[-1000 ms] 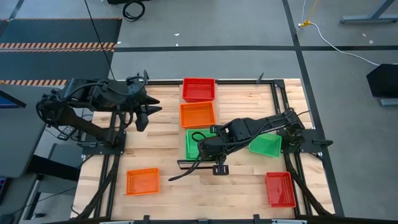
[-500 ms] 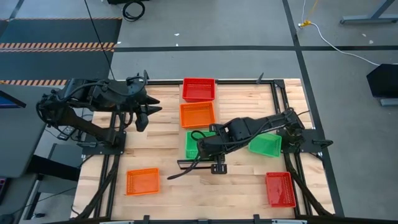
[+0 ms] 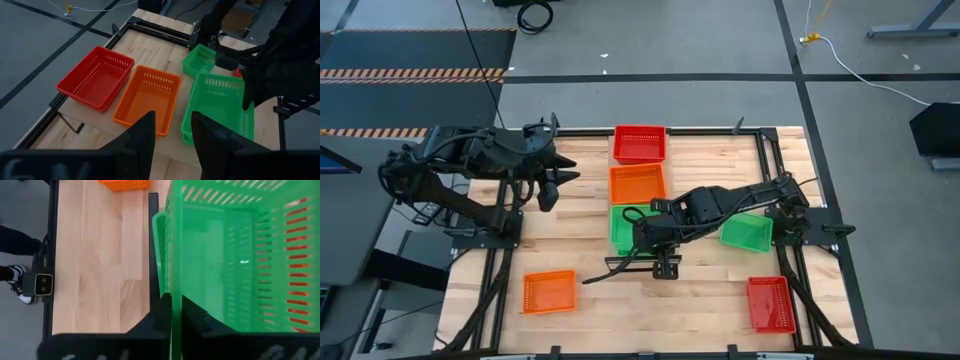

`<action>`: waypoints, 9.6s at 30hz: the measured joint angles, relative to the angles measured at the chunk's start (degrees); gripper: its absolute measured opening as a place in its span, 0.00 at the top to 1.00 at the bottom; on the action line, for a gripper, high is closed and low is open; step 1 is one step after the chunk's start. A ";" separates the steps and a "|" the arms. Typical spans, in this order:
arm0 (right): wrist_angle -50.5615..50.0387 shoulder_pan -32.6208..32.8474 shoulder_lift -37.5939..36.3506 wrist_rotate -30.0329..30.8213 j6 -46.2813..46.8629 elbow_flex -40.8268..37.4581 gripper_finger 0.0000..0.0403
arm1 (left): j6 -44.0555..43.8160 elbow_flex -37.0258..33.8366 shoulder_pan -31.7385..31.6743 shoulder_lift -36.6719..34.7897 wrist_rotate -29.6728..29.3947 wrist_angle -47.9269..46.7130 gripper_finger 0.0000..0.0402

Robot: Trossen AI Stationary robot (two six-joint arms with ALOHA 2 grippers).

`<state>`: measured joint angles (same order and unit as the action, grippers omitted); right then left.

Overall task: Stack baskets on shelf by color
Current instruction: Stack the top green basket on top of the green basket on the shelf, then stack the orange basket on top of the orange baskets on the shelf

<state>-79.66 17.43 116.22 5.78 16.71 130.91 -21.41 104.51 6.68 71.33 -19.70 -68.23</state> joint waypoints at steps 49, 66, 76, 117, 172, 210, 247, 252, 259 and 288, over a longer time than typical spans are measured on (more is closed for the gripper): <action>6.35 2.58 -0.42 -0.95 1.65 -6.01 0.77 | -0.87 0.00 1.28 0.00 0.01 -1.07 0.67; 5.52 2.42 -1.63 -1.36 3.91 -5.67 0.63 | -2.43 0.00 2.60 -0.01 0.02 -3.02 0.67; 4.89 1.73 -2.20 0.95 4.82 -5.66 0.53 | -6.05 0.02 6.69 0.80 0.02 -6.54 0.67; -10.36 15.30 -27.45 2.50 48.16 -27.45 0.52 | -43.69 -48.91 47.98 4.82 14.56 23.56 0.67; -10.36 26.01 -27.71 6.70 63.25 -27.58 0.52 | -15.31 -30.61 29.19 8.69 12.05 -2.94 0.99; -10.34 24.76 -27.69 10.69 72.55 -27.57 0.52 | 22.70 -4.72 -6.88 23.06 12.89 9.66 0.98; -9.97 24.81 -27.69 9.46 73.16 -29.31 0.52 | 24.06 -4.74 -9.35 25.03 12.90 9.70 0.86; -9.99 24.81 -27.69 9.46 73.16 -29.31 0.52 | 24.18 -4.74 -9.34 25.03 12.99 9.71 0.98; -10.03 24.81 -27.69 9.49 73.16 -29.31 0.52 | 24.24 -4.74 -9.35 25.03 13.14 9.70 0.86; -7.91 34.15 -27.71 6.03 93.82 -33.24 0.52 | 26.61 1.48 -8.70 24.48 11.99 7.22 0.77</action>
<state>-87.57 51.58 88.51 11.81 110.53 97.67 5.20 105.99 -2.02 95.81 -7.71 -61.00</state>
